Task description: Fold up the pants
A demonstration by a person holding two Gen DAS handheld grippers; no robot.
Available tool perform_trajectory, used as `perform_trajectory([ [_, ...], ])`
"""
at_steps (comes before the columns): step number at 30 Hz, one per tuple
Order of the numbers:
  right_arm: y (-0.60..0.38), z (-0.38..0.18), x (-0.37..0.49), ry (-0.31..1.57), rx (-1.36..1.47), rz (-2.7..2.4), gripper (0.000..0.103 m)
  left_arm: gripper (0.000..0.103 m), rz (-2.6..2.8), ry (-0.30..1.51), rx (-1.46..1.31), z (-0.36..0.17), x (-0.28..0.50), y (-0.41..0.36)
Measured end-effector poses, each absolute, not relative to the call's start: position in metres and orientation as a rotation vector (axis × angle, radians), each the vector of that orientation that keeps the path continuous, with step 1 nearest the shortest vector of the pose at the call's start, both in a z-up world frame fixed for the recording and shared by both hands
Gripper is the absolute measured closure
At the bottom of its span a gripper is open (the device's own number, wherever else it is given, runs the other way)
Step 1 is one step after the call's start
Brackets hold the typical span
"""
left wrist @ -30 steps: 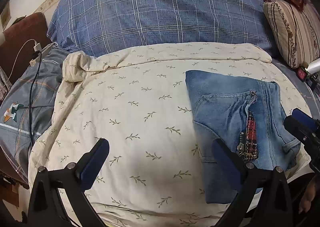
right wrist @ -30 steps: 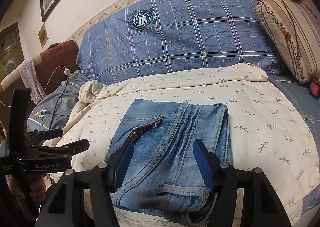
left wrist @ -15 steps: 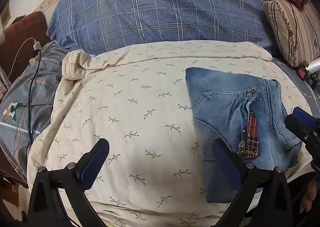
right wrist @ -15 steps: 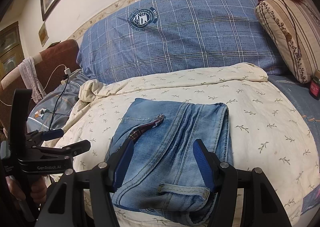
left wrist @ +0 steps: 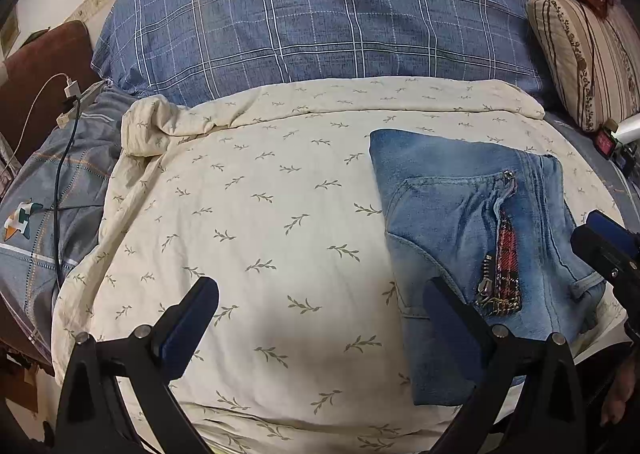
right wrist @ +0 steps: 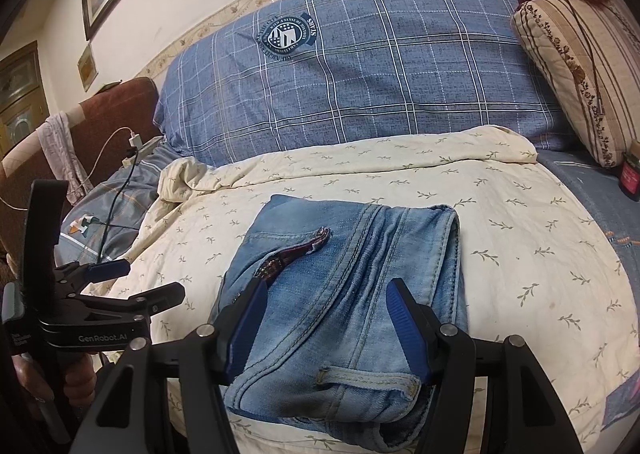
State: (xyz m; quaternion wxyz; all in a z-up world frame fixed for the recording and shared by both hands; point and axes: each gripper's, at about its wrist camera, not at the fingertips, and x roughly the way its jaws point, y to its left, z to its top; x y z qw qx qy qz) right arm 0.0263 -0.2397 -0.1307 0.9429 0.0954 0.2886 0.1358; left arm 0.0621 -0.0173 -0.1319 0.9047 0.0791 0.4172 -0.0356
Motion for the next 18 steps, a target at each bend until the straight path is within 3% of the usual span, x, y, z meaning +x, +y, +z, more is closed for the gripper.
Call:
perform_trajectory([
  [18,-0.2381,-0.1321,0.0252,0.593,0.190,0.277,0.037,0.001,-0.078,0.874,0.166,-0.1344,0.0629,-0.0169],
])
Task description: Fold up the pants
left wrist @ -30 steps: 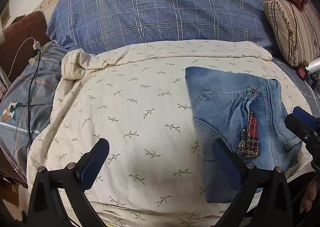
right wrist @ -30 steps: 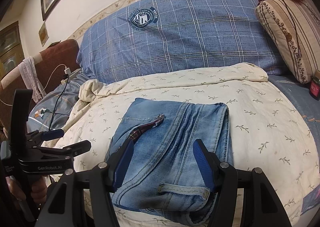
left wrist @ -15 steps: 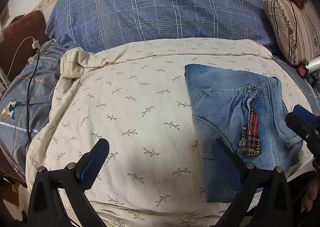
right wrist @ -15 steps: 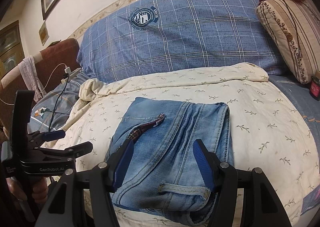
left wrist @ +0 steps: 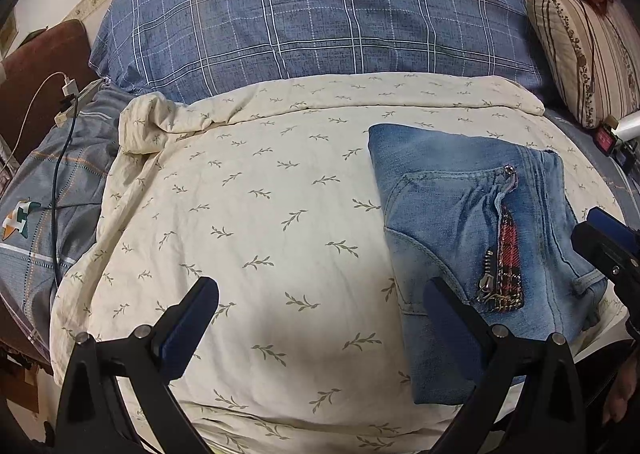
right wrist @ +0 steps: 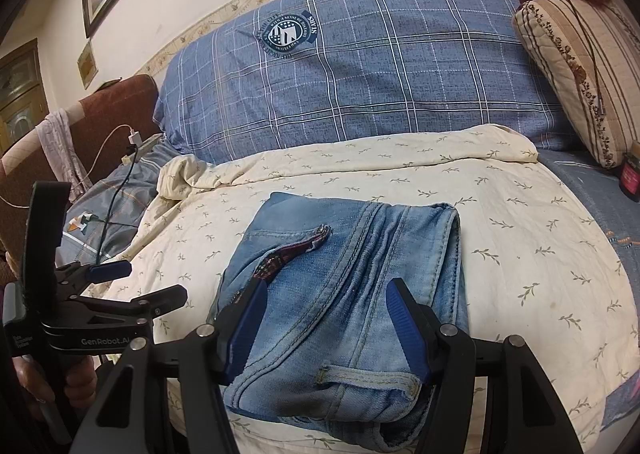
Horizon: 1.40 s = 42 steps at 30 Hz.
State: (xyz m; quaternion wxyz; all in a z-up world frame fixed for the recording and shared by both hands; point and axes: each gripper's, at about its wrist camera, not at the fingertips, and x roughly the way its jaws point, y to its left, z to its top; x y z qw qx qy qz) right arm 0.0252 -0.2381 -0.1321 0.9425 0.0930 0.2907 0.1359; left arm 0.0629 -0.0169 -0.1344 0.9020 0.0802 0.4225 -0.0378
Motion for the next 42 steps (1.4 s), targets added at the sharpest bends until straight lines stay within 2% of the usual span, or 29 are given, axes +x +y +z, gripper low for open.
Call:
perform_trajectory([
  [42,-0.229,-0.144,0.036,0.664,0.123,0.278,0.037,0.001,-0.077,0.896,0.175,-0.144,0.066,-0.019],
])
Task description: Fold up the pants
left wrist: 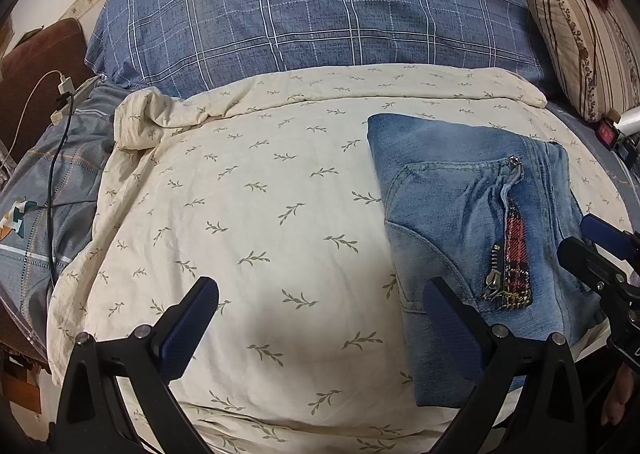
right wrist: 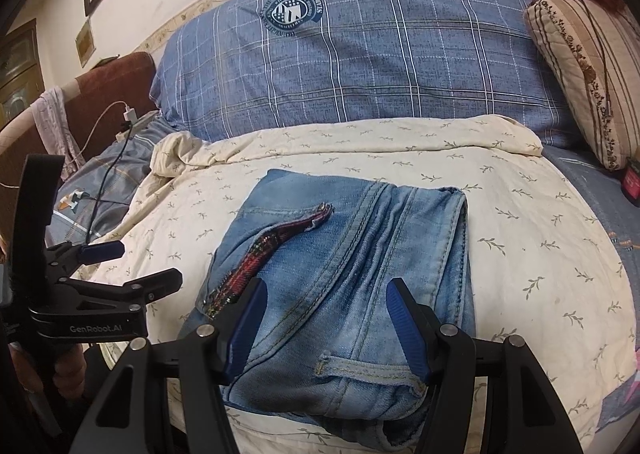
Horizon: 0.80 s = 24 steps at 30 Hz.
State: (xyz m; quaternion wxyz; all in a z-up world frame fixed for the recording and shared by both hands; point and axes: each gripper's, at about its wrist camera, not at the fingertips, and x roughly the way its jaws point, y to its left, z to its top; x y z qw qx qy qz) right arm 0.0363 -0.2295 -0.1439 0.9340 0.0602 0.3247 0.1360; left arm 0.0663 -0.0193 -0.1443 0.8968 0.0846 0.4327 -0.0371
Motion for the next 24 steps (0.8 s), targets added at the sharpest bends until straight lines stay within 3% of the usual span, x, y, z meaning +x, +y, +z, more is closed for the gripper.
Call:
perform_trajectory([
  [24,-0.231,-0.162,0.049,0.779,0.133,0.266,0.034,0.001,-0.093,0.927,0.186,-0.160,0.067,-0.020],
])
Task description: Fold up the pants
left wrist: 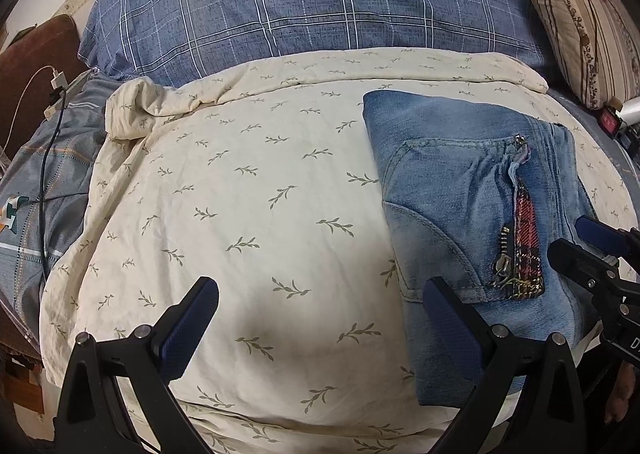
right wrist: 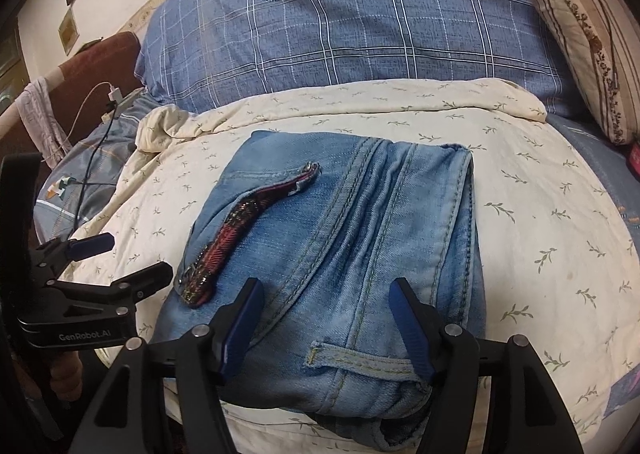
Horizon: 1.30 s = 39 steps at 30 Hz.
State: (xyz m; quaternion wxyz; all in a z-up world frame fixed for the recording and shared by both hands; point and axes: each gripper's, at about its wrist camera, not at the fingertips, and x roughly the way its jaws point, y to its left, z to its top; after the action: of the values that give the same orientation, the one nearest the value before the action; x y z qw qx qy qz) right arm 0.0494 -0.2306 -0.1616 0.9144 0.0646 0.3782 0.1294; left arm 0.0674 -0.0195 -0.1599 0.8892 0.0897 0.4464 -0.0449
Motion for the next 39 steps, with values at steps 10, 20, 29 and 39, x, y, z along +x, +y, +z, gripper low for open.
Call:
perform_trajectory([
  [10,-0.232,-0.162,0.050,0.783,0.141,0.270,0.034,0.001,-0.090,0.931,0.187,-0.163,0.068,-0.019],
  [20,-0.234,-0.155,0.046,0.744,0.161,0.275,0.034,0.001,-0.086,0.931,0.183,-0.164,0.070,-0.019],
  [29,-0.246,-0.142,0.040,0.665,0.224,0.266,0.034,0.001,-0.089,0.926,0.179,-0.160,0.071,-0.020],
  [39,-0.262,-0.145,0.042,0.679,0.216,0.241,0.034,0.001,-0.100,0.911,0.177,-0.152,0.072,-0.028],
])
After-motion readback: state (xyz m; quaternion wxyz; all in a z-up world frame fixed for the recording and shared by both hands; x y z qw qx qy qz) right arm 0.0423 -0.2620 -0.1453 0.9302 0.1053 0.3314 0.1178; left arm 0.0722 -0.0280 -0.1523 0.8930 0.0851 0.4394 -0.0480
